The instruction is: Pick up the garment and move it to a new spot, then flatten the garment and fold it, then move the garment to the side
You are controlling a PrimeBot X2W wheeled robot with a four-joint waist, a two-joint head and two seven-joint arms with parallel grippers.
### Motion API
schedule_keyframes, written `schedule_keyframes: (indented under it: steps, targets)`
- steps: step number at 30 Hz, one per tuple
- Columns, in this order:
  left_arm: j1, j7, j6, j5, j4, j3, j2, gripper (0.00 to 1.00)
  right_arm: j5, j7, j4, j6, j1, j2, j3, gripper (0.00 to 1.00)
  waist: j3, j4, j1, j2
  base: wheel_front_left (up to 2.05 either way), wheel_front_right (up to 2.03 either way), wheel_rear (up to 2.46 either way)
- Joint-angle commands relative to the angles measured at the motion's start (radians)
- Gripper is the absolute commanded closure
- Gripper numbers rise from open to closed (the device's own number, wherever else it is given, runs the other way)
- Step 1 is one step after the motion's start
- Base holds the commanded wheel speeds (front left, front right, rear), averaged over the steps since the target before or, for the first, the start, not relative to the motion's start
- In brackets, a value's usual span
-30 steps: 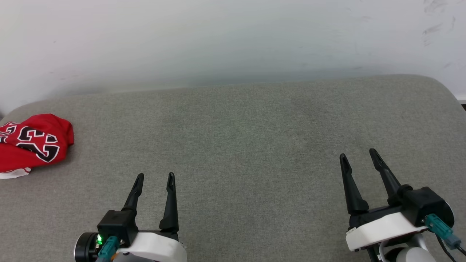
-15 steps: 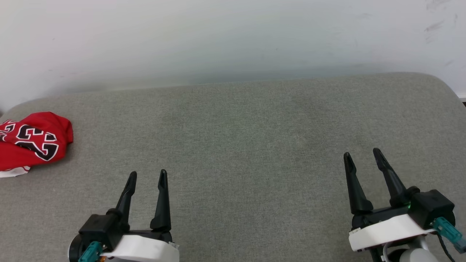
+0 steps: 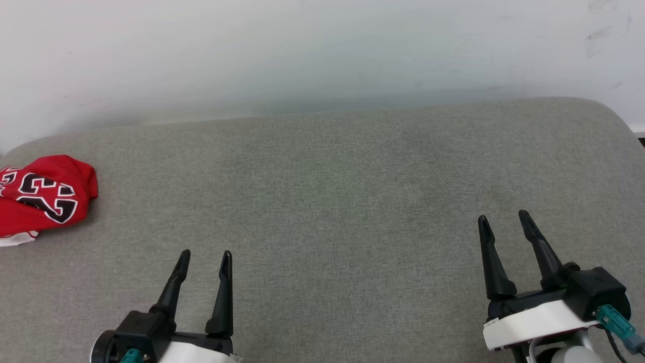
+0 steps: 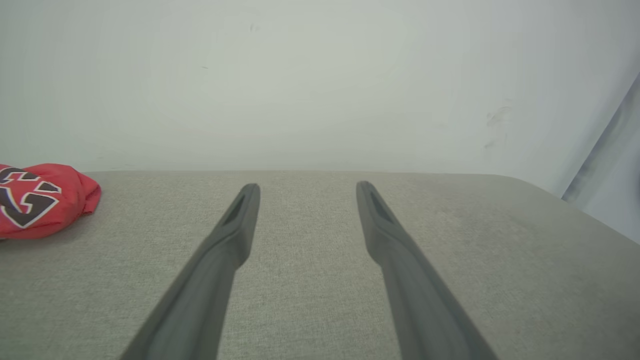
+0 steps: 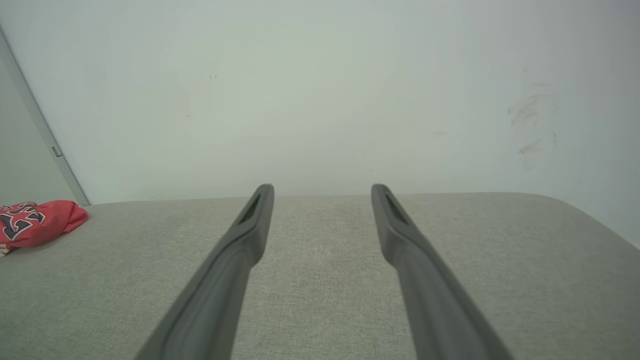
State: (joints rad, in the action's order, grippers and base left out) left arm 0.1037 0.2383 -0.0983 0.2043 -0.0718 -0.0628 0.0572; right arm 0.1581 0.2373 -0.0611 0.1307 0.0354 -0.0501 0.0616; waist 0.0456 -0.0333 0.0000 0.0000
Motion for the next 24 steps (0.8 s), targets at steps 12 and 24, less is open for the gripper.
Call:
schedule_keyframes:
  steps: [12, 24]
  targets:
    - [0.020, 0.029, -0.030, -0.085, 0.021, -0.004, -0.007, 0.00, -0.081, 0.030, -0.002, 0.000, -0.016, 0.000, 0.012, 0.00, -0.004, -0.004, 0.0000, 0.0000, 0.00, 0.00, 0.00]
    - [0.014, 0.028, -0.032, -0.062, 0.043, 0.020, -0.007, 0.00, -0.075, 0.028, -0.014, 0.000, -0.019, 0.000, 0.021, 0.00, -0.007, 0.023, 0.0000, 0.0000, 0.00, 0.00, 0.00]
